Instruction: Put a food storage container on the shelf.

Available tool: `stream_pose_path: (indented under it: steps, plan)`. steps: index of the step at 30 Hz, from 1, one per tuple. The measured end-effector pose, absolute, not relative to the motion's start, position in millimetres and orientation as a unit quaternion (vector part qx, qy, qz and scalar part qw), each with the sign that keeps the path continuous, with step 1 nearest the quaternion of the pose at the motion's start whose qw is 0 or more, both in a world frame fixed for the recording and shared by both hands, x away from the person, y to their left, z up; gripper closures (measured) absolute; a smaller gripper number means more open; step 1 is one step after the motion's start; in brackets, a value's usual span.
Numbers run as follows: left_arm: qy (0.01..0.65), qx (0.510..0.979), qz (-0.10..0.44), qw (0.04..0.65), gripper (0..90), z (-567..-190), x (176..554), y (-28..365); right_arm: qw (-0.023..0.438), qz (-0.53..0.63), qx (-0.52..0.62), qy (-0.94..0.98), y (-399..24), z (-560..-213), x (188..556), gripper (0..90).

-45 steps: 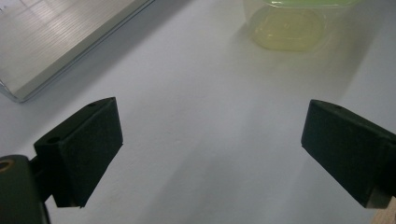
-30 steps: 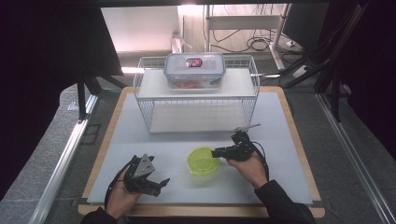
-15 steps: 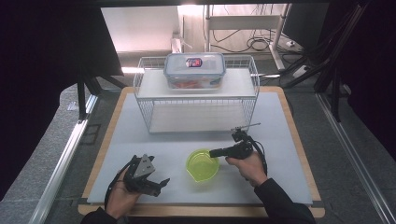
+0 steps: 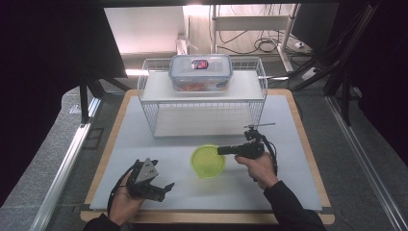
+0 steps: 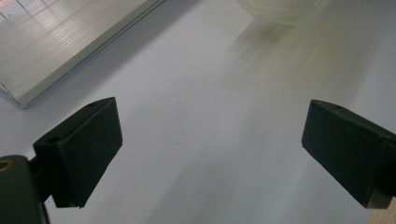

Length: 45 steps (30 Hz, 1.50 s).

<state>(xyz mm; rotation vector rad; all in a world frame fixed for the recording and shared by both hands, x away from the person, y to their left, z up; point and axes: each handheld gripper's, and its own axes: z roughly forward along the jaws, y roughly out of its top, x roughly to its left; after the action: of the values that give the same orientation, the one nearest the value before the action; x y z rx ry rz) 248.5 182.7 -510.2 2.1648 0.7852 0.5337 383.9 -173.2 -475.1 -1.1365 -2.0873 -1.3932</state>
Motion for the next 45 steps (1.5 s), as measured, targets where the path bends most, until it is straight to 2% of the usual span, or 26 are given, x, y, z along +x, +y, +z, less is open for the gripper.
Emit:
stream_pose_path:
  steps: [24, 33, 45]
  plan:
    - [0.308, 0.847, 0.208, 0.379, 4.8, -511, 249, 183, 0.154, -0.558, -0.391, -0.716, -177, -408, 401, 84.2]
    - [0.307, 0.849, 0.207, 0.377, 4.8, -511, 249, 183, 0.152, -0.571, -0.387, -0.708, -178, -393, 404, 84.2]
    - [0.306, 0.848, 0.208, 0.378, 4.9, -511, 250, 183, 0.151, -0.586, -0.38, -0.7, -176, -354, 415, 84.3]
